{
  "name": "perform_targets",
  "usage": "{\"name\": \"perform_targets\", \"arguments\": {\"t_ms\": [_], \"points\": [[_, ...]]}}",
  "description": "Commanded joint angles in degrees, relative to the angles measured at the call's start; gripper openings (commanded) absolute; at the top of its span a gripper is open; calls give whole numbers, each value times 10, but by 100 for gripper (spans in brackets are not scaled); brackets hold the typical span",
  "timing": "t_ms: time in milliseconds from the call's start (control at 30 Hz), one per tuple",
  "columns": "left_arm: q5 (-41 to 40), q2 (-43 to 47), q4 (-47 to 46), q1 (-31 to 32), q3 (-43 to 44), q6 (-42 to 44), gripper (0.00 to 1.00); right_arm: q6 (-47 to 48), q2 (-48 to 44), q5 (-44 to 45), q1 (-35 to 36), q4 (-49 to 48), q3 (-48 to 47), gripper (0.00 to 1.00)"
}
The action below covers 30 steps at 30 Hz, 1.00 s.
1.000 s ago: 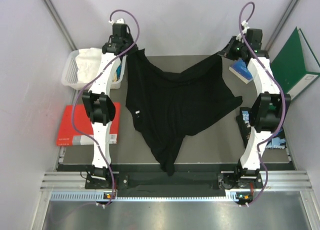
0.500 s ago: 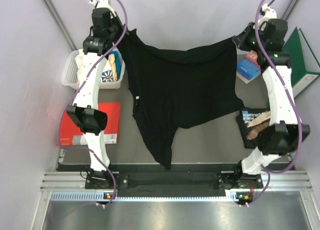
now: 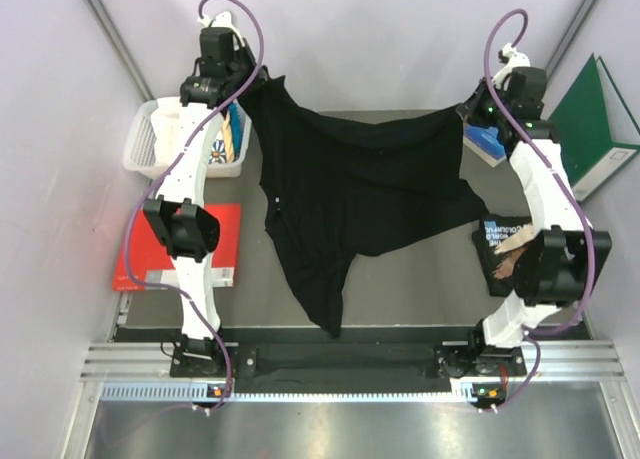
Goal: Fold and stack the t-shirts
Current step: Flatten the tshirt out
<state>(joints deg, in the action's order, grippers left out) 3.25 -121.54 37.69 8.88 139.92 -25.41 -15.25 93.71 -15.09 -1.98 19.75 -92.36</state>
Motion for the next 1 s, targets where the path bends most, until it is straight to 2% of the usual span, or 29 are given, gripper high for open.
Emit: {"name": "perform_targets", "arguments": {"t_ms": [0,167,300,433,567,700,967], "points": [[21,-27,-21,-4,19,-20,0,0,67,2,4,-55,-44,0],[39,-84,-11,-4,39,-36,0,-5,199,-3,0,-49,-133,0],[33,-119,-21,-5,69,-46,0,-34,309,-20,-4,-23,-282,0],[36,-129,-28,-11,84,-63,0,-65,391,-17,-11,-37,-374,0],[30,-114,-15,-11,65,-60,0,-88,398,-12,-25,-79,-389,1],[27,-82,-3,-10,50,-43,0,-108,387,-41,-43,-76,-390,0],[16,14,-11,-5,28,-23,0,-81,247,-68,-42,-52,-322,0]]}}
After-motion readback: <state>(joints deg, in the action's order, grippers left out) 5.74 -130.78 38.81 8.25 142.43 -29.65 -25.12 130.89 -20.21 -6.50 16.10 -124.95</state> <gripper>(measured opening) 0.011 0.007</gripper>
